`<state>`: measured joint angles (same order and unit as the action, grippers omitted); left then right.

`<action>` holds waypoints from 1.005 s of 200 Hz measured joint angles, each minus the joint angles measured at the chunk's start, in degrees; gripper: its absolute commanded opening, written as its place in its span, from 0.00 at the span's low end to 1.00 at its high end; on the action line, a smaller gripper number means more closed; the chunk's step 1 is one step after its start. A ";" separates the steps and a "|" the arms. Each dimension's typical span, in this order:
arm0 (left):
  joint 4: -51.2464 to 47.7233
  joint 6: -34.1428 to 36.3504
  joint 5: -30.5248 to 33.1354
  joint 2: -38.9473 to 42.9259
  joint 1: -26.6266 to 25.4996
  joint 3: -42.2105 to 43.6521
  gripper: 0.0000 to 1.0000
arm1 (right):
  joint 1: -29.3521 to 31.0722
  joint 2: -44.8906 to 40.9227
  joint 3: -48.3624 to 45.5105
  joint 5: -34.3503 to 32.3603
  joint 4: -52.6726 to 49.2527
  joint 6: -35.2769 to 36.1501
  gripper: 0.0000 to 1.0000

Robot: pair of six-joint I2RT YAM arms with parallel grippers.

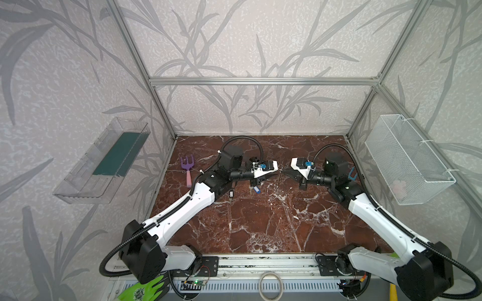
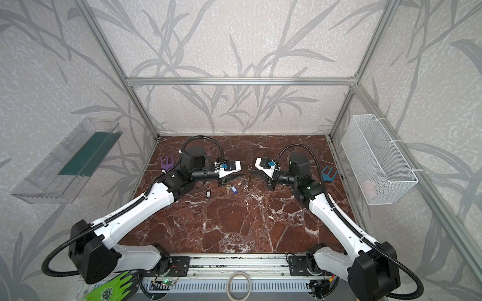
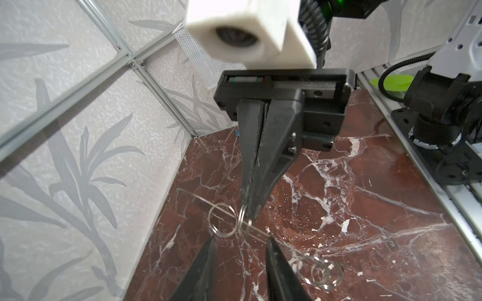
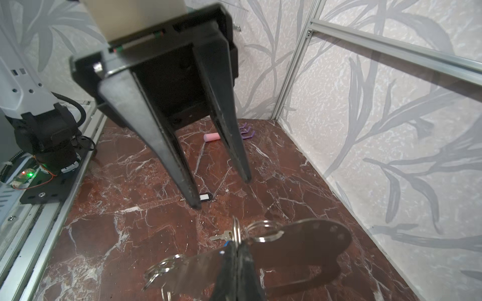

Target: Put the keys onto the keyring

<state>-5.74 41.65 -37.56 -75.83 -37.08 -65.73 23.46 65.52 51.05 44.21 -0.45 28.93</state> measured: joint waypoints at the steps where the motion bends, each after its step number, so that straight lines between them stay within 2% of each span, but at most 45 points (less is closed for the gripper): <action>1: -0.35 0.44 0.31 0.00 -0.11 -0.13 0.31 | 0.22 0.00 0.20 -0.22 -0.50 0.37 0.00; 59: -7.65 7.28 5.68 -0.55 -2.56 -0.92 0.28 | 3.56 0.07 1.40 -5.88 -8.70 6.25 0.00; 141: -9.68 7.85 7.91 -1.84 -3.21 -1.73 0.30 | 5.03 0.09 1.60 -7.78 -10.05 7.82 0.00; 201: -9.62 7.63 7.34 -3.08 -3.39 -2.95 0.24 | 5.05 0.24 1.62 -8.44 -10.54 7.56 0.00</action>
<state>-15.35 49.28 -30.22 -78.91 -40.47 -68.69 28.51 65.76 52.66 35.77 -10.98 36.49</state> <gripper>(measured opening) 0.259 0.044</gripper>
